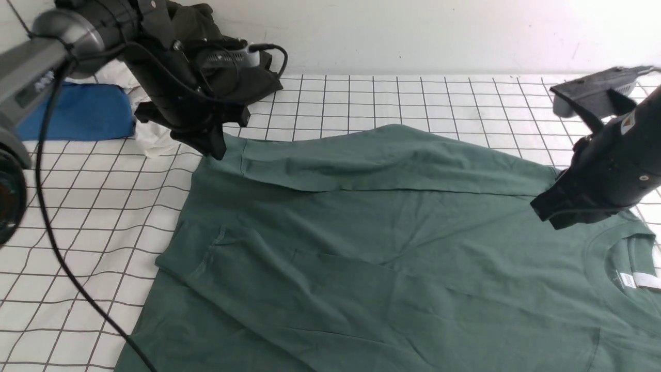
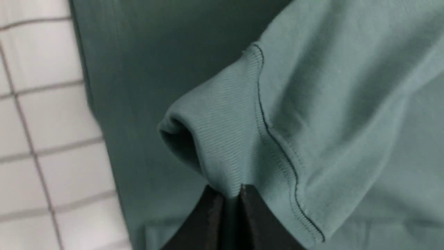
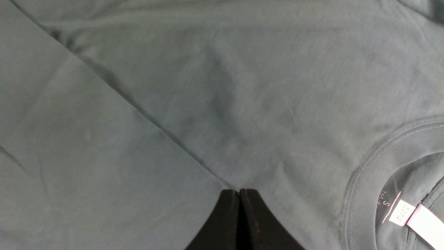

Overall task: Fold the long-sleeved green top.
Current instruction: Use the left arm to drag and drop the cuff onto the cuff closest to the left arm

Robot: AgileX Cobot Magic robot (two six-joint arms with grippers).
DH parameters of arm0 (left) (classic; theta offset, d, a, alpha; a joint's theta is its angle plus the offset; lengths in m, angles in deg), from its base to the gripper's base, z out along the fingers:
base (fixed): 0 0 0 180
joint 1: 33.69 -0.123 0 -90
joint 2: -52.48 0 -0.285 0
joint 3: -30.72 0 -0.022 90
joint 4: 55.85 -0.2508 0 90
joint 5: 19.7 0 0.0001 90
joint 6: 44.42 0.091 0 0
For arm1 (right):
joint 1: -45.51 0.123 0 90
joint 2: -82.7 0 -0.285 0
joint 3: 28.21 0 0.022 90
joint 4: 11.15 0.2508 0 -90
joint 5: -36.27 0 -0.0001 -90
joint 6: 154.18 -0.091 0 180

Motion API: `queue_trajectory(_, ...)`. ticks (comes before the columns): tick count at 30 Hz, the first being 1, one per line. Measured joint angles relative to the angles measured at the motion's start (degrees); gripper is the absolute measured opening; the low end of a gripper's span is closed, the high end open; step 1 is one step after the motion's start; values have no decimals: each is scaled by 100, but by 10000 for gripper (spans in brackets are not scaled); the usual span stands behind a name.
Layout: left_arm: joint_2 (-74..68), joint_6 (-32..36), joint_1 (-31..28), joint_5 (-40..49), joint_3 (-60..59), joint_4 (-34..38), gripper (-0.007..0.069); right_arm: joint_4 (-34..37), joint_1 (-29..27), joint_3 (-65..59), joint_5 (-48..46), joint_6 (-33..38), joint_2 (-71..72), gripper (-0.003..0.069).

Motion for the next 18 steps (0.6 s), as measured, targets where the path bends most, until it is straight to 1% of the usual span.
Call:
queue_trajectory(1, 61, 0, 0, 0, -63, 0, 20, 11, 0, 0, 0, 0, 22, -15)
queue_trajectory(2, 373, 0, -10, -34, -401, -26, 20, 43, 0, 0, -35, 14, 140, -15)
queue_trajectory(3, 939, 11, -24, -112, -1008, -80, 20, 92, 0, 0, -98, 42, 328, -15)
queue_trajectory(4, 999, 12, -24, -127, -1169, -92, 20, 103, 0, 0, -104, 42, 350, -15)
queue_trajectory(5, 1341, 41, -30, -233, -1675, -110, 20, 168, 0, 0, -140, 65, 498, -15)
queue_trajectory(8, 2062, 115, -30, -778, -3151, -117, 19, 369, 0, 0, -281, 129, 722, -15)
queue_trajectory(9, 2091, 115, -30, -821, -3151, -117, 19, 383, 0, 0, -293, 138, 732, -15)
queue_trajectory(10, 2267, 136, -30, -1123, -3791, -105, 20, 490, 0, 0, -387, 172, 762, -15)
queue_trajectory(11, 2367, 141, -30, -1347, -4150, -105, 20, 562, 0, 5, -504, 220, 774, -15)
queue_trajectory(12, 2385, 141, -30, -1392, -4217, -105, 20, 584, 0, 5, -546, 220, 774, -15)
queue_trajectory(13, 2504, 141, -30, -1765, -4731, -105, 22, 633, 40, 5, -689, 263, 778, -15)
queue_trajectory(16, 2567, 147, -30, -2172, -5211, -105, 40, 659, 197, 5, -773, 301, 778, -15)
queue_trajectory(17, 2567, 158, -30, -2283, -5304, -105, 52, 663, 263, 5, -776, 301, 778, -15)
queue_trajectory(18, 2567, 200, -30, -2352, -5410, -105, 83, 663, 392, 5, -786, 301, 778, -15)
